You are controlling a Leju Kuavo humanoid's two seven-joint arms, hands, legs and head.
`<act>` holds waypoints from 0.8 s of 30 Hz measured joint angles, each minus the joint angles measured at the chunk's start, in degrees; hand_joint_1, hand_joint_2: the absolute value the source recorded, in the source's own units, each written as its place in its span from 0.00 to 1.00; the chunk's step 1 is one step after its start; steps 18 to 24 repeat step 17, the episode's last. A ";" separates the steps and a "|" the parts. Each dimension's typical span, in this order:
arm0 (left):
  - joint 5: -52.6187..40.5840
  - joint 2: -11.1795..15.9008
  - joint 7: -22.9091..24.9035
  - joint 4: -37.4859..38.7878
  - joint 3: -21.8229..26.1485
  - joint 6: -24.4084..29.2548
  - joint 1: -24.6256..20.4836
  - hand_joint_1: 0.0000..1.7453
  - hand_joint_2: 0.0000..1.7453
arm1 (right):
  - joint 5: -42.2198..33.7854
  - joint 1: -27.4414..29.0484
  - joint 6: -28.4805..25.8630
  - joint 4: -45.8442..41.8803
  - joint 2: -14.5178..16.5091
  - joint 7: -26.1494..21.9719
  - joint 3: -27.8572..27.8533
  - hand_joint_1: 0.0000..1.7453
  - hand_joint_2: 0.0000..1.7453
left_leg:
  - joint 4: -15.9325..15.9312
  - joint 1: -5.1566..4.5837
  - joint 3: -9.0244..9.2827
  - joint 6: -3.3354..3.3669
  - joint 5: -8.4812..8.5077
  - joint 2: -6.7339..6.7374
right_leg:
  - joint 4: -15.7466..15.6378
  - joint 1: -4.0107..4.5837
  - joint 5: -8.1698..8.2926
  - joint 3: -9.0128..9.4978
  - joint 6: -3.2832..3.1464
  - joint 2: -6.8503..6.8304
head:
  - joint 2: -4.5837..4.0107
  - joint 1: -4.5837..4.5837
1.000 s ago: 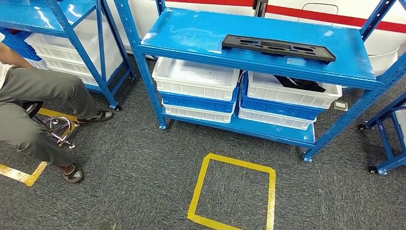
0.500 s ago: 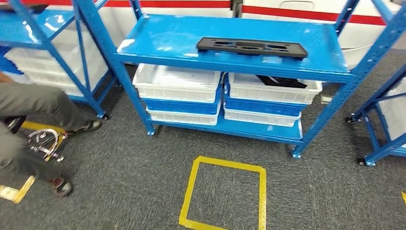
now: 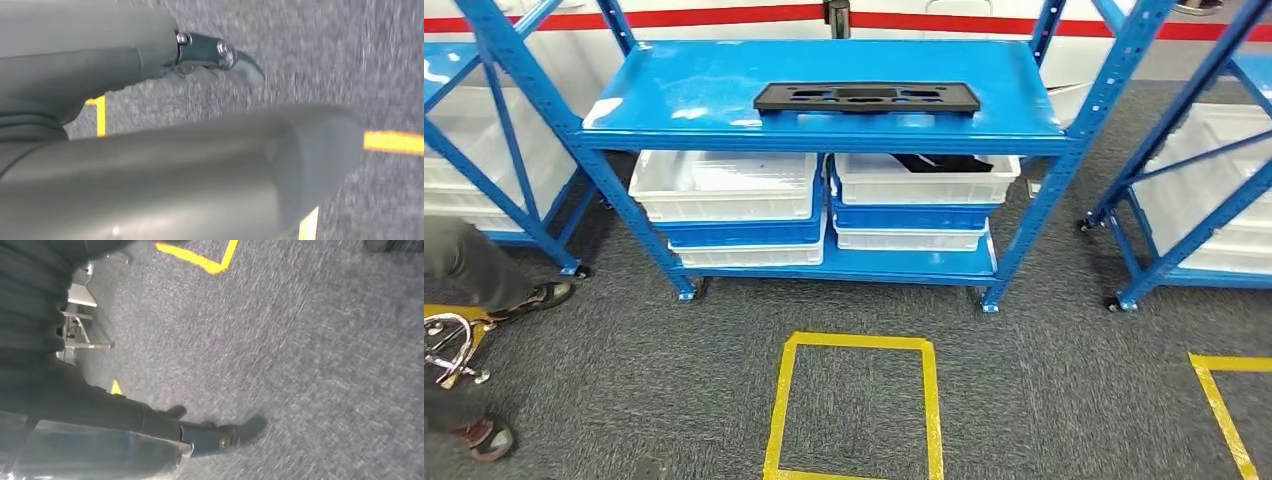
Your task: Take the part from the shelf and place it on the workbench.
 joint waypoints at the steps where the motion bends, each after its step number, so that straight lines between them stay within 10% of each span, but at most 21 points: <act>1: -0.05 0.07 -0.01 -0.04 0.02 0.14 -0.05 0.00 0.00 | 0.02 -0.02 0.08 0.02 0.19 -0.01 -0.03 0.00 0.25 | -4.18 -0.97 1.42 1.90 2.36 -0.78 | -0.68 0.11 0.33 0.20 0.06 1.07 | 0.00 0.10; 2: -0.13 -0.06 -0.03 -0.07 0.02 0.26 -0.11 0.00 0.00 | 0.05 -0.01 0.11 0.02 0.19 -0.03 -0.05 0.00 0.00 | -5.98 -1.07 2.33 2.00 3.08 -0.06 | -0.95 0.09 0.55 0.20 0.12 0.99 | -0.01 0.08; 6: -0.71 -0.34 -0.09 -0.14 0.03 0.18 -0.06 0.00 0.00 | 0.10 -0.15 -0.10 0.04 -0.02 -0.03 -0.07 0.00 0.00 | -10.53 -0.41 4.98 2.01 5.24 2.64 | 6.45 0.30 -2.74 -3.61 0.01 -4.12 | -0.01 0.15; 9: -1.37 -0.70 -0.40 -0.13 0.02 -0.29 -0.01 0.00 0.00 | 0.09 -0.18 -0.44 0.02 -0.41 -0.02 -0.09 0.00 0.00 | -10.47 -0.05 5.01 0.64 4.94 4.68 | 11.60 -1.03 -4.20 -6.36 1.75 -5.59 | -0.01 0.20; 11: -1.67 -0.92 -0.57 -0.13 0.00 -0.45 -0.02 0.00 0.00 | 0.05 -0.02 -0.54 0.01 -0.57 -0.02 -0.09 0.00 0.00 | -9.64 0.48 4.90 -0.90 4.29 5.81 | 5.87 -1.87 -1.80 -3.38 3.76 -6.65 | -0.02 0.23; 13: -1.85 -0.86 -0.62 -0.15 -0.01 -0.46 -0.06 0.00 0.00 | 0.01 -0.09 -0.49 0.01 -0.49 -0.02 -0.10 0.00 0.00 | -7.99 0.68 4.34 -2.64 3.09 6.80 | -0.06 -2.11 0.23 -0.11 4.37 -8.16 | -0.01 0.29; 17: -1.99 -0.82 -0.61 -0.19 -0.03 -0.36 -0.25 0.00 0.00 | 0.03 -0.26 -0.47 -0.01 -0.42 -0.02 -0.11 0.00 1.00 | -6.73 0.85 3.91 -4.59 1.82 7.86 | -1.03 -1.37 0.33 0.46 1.66 -7.95 | -0.01 -0.20; 24: -1.99 -0.82 -0.61 -0.19 -0.03 -0.36 -0.25 0.00 0.00 | 0.03 -0.26 -0.47 -0.01 -0.42 -0.02 -0.11 0.00 1.00 | -6.73 0.85 3.91 -4.59 1.82 7.86 | -1.03 -1.37 0.33 0.46 1.66 -7.95 | -0.01 -0.20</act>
